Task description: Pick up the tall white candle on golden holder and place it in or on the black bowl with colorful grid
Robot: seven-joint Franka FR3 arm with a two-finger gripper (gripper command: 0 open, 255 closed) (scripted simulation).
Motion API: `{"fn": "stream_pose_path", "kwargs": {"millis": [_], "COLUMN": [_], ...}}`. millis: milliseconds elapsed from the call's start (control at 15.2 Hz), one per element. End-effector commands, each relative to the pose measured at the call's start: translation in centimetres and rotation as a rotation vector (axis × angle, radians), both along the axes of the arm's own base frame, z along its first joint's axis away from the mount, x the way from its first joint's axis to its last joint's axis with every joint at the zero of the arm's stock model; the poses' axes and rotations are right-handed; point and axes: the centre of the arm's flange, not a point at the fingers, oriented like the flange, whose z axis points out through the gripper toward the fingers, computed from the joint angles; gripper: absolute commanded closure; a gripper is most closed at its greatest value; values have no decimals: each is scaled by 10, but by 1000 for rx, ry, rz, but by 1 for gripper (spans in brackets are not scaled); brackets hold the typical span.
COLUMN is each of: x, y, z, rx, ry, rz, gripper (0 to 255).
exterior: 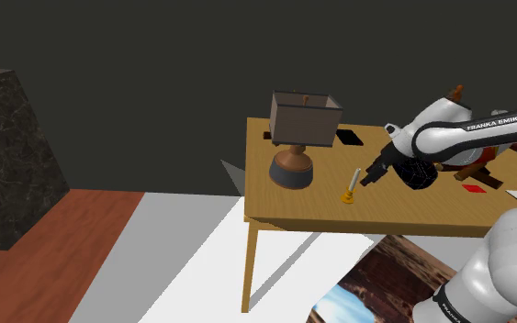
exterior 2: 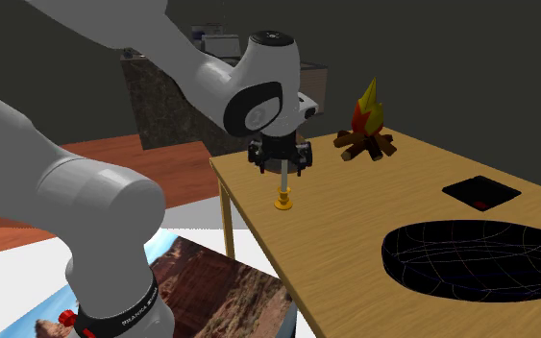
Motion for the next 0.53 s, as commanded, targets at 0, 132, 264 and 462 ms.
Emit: {"fn": "stream_pose_path", "kwargs": {"millis": [0,132,264,462], "x": [5,9,13,21], "y": [-5,-3,-2,0], "z": [-11,-20,-30,-47], "rx": [3,3,3,3], "ry": [-24,-24,-24,-24], "rz": [18,18,18,18], "gripper": [0,0,0,0]}}
